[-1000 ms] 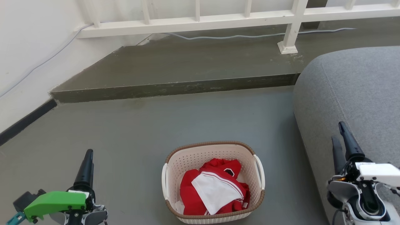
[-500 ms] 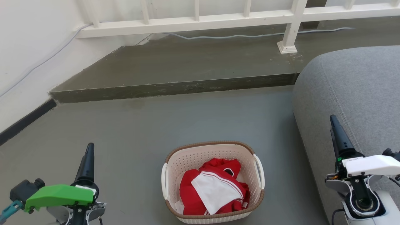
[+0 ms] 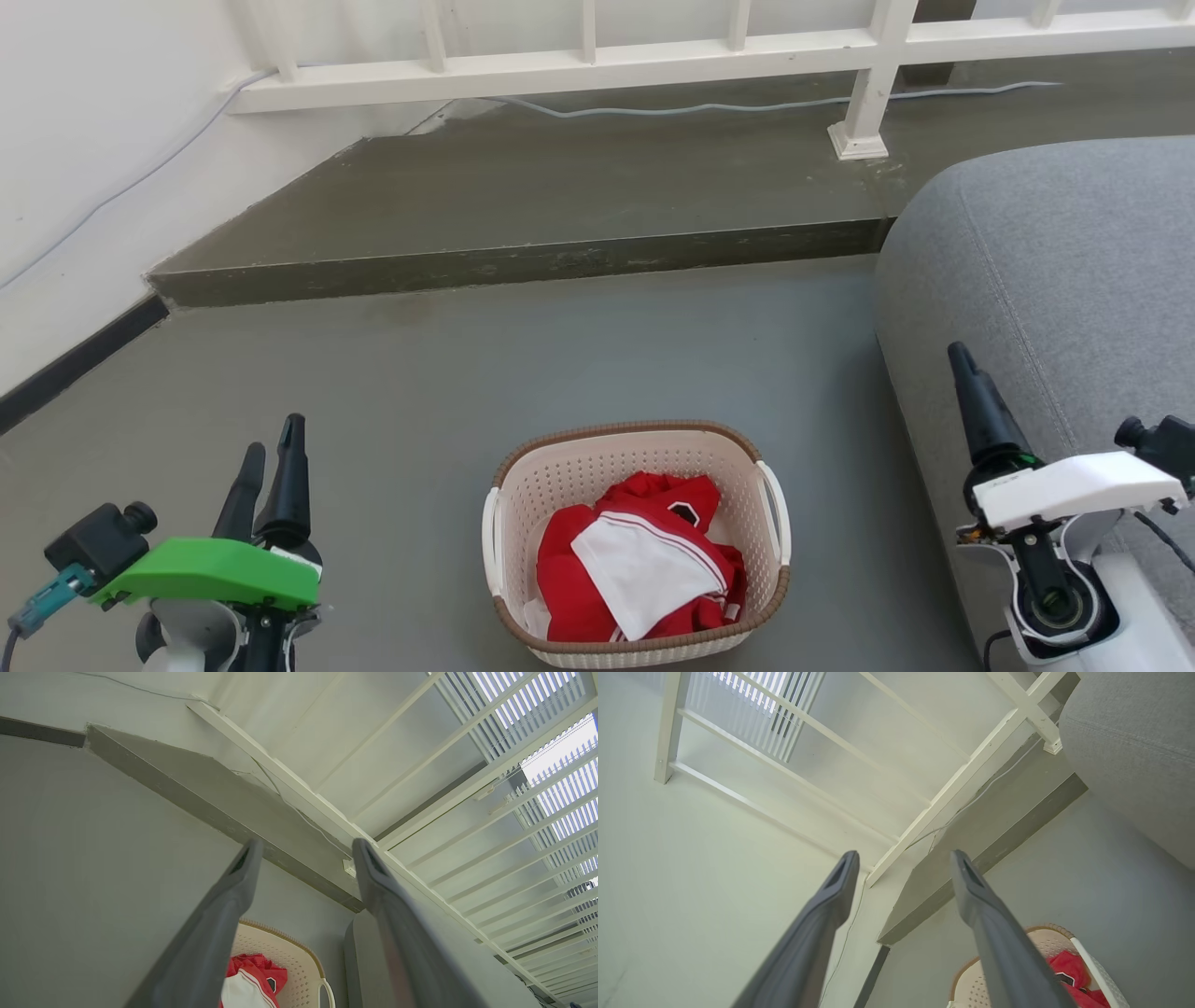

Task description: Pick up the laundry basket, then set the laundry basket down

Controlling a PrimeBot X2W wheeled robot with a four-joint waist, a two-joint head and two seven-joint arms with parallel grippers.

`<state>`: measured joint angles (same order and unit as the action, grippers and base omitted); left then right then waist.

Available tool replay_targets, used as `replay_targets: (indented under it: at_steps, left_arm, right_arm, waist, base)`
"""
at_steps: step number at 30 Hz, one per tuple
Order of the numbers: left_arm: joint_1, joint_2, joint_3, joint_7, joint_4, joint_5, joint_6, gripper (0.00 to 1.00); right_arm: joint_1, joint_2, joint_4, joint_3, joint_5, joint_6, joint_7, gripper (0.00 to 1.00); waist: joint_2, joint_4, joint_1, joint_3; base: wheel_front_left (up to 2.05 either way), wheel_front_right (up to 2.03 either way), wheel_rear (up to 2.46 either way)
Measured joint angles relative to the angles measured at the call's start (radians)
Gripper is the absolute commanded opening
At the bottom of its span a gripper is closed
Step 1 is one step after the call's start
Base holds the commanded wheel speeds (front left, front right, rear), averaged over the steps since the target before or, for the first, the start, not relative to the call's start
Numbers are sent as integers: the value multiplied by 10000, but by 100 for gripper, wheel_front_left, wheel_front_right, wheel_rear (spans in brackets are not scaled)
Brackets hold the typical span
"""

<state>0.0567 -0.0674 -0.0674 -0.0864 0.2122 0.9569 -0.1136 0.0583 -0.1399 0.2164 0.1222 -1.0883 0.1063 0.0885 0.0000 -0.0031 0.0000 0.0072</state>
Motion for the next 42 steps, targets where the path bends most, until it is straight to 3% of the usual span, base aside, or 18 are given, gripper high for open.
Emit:
replay_targets:
  at_steps: [16, 42]
  left_arm:
    - [59, 128, -297, -570, -295, -2454, 128, 100]
    - [115, 171, -535, -1453, -627, -5822, 171, 100]
  right_arm:
    - [210, -4, -150, 499, 2397, -374, 537, 100]
    - [379, -6, -40, 1221, 5735, -558, 1406, 100]
  waist:
    - [0, -2, 0, 12]
    - [0, -49, 0, -44]
  base:
    - [0, 0, 0]
    - [0, 0, 0]
